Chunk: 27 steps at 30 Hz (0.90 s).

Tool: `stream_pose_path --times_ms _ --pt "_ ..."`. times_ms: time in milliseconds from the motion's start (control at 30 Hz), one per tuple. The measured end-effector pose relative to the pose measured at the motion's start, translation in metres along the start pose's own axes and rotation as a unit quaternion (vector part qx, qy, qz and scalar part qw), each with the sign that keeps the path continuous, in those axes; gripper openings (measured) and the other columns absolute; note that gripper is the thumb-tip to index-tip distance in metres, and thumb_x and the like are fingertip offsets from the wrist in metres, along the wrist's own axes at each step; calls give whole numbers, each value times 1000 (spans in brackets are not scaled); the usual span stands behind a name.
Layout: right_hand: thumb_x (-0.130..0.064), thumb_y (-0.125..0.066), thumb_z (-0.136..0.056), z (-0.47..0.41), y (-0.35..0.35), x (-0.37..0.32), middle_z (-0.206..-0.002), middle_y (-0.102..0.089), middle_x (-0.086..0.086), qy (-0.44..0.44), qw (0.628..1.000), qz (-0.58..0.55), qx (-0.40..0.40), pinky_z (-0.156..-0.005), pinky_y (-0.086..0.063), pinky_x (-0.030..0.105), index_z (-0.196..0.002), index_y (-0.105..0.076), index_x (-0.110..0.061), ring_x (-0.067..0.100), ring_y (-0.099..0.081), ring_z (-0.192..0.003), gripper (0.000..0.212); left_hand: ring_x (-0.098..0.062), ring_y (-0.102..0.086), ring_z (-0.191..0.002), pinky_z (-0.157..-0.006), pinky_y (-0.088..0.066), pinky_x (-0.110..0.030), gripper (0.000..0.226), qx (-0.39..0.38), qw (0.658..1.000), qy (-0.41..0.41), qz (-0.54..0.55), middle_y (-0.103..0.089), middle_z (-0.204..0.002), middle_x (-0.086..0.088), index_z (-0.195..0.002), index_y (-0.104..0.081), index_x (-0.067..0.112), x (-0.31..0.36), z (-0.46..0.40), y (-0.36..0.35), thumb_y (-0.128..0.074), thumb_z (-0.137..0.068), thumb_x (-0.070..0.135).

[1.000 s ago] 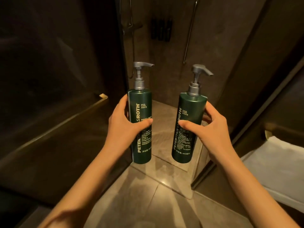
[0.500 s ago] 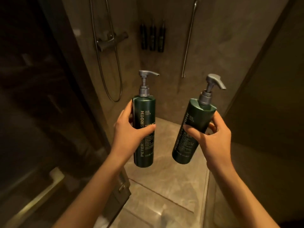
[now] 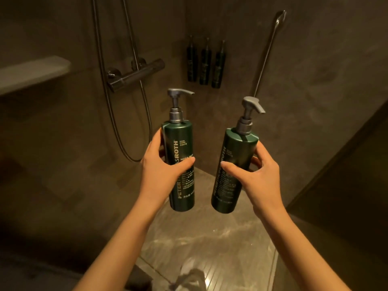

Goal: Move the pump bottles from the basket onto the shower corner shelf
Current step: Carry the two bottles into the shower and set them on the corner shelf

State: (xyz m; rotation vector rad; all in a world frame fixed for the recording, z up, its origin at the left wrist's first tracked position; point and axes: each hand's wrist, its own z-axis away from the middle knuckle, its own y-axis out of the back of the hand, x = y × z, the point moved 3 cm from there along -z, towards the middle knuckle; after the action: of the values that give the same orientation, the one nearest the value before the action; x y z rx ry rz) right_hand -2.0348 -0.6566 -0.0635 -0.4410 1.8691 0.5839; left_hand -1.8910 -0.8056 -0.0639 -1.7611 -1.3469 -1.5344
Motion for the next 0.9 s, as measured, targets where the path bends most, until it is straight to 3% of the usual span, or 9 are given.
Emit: stream_pose_path --times_ms 200,300,367,467,533,700,800,900 --pt "-29 -82 -66 -127 -35 2 -120 -63 -13 71 996 -8 -51 -96 -47 37 -124 -55 -33 7 -55 -115 65 18 -46 -107 -79 -36 -7 86 51 998 -23 -14 -54 -127 16 -137 -39 33 -8 -106 -7 -82 -63 27" --pt "-29 -82 -66 -186 -60 -4 -123 -62 -12 110 989 -31 -97 -90 -44 19 -126 -54 -32 4 -54 -116 66 31 -43 -97 -72 -36 0 81 95 994 -36 -29 -52 -112 29 -133 -42 35 -3 -156 1 -82 -63 26" --pt "-28 -81 -66 -219 -77 -5 -121 -62 -14 122 984 -47 -124 -83 -42 9 -125 -55 -32 0 -54 -115 65 30 -43 -97 -74 -34 -2 82 121 991 -34 -43 -52 -112 30 -133 -42 34 -1 -182 6 -82 -62 26" --pt "-29 -82 -65 -261 -107 1 -119 -63 -17 129 977 -74 -153 -80 -44 6 -126 -54 -32 -2 -54 -113 66 9 -48 -111 -90 -37 -18 87 154 986 -25 -65 -53 -125 19 -138 -39 33 -4 -212 18 -82 -63 27" --pt "-34 -81 -63 -287 -130 5 -120 -61 -20 130 971 -88 -178 -83 -43 13 -126 -53 -34 -2 -53 -114 69 -1 -49 -118 -97 -40 -28 88 177 981 -19 -80 -53 -129 16 -138 -38 35 -8 -228 27 -82 -62 27" --pt "-37 -81 -61 -345 -200 4 -102 -59 -39 142 935 -130 -297 -72 -42 7 -106 -50 -56 -17 -51 -103 58 27 -48 -100 -73 -40 4 77 275 956 -26 -97 -51 -101 52 -122 -39 52 -13 -254 51 -78 -59 32" --pt "-33 -81 -56 -373 -244 -7 -100 -61 -35 136 899 -172 -378 -72 -42 13 -103 -52 -54 -15 -54 -99 59 25 -48 -101 -78 -41 -4 77 356 928 -25 -110 -52 -105 48 -120 -41 54 -6 -263 62 -78 -55 39" --pt "-26 -82 -59 -395 -280 -30 -95 -62 -40 162 851 -214 -451 -70 -45 10 -103 -53 -55 -16 -57 -94 60 20 -50 -104 -84 -38 -10 84 428 892 -27 -142 -54 -113 33 -133 -43 35 6 -267 74 -78 -56 37"
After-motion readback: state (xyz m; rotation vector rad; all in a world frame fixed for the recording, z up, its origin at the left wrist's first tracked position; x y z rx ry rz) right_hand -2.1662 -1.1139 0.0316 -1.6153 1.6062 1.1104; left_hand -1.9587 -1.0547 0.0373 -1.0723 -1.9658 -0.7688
